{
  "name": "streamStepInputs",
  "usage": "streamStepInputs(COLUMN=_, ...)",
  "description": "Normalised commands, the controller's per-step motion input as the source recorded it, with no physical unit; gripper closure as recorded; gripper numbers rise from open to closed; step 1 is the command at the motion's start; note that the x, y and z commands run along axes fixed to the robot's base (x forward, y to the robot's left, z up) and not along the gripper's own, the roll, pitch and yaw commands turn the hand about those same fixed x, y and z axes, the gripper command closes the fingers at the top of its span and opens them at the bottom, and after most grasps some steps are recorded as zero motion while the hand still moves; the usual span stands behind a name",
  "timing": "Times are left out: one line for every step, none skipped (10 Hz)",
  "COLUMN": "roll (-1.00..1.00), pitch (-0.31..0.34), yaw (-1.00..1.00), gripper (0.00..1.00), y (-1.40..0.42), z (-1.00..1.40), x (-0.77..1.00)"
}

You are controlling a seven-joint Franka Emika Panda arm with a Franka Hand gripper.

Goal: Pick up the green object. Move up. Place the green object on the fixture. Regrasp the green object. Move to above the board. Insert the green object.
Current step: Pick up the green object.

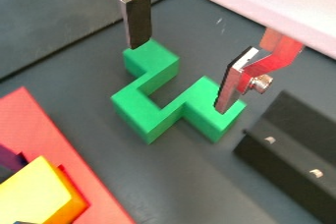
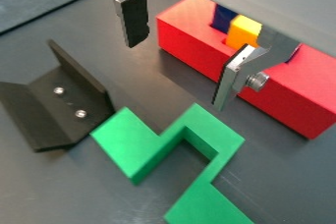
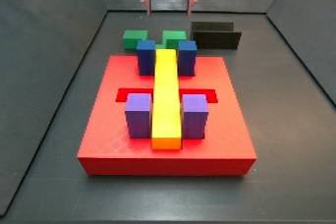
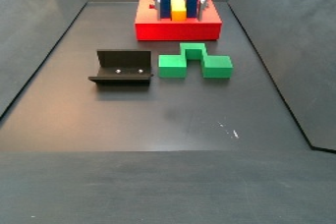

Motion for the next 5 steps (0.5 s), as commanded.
streamStepInputs(roll=0.06, pitch=-0.179, yaw=0.0, gripper=0.0, y=-0.26, z=-0.41, x=0.0)
streamStepInputs(roll=0.11, pitch=-0.1, yaw=0.04, gripper=0.0, y=-0.19, z=-0.43, x=0.07)
streamStepInputs(roll=0.15, pitch=-0.084, yaw=0.05, gripper=0.0, y=-0.15, z=-0.54, x=0.08)
streamStepInputs(roll=0.14, pitch=-0.084, yaw=0.03, gripper=0.0, y=-0.16, z=-0.5, x=0.0)
streamStepInputs(roll=0.04, pitch=-0.059, yaw=-0.07, gripper=0.0, y=-0.07, z=-0.22, x=-0.26)
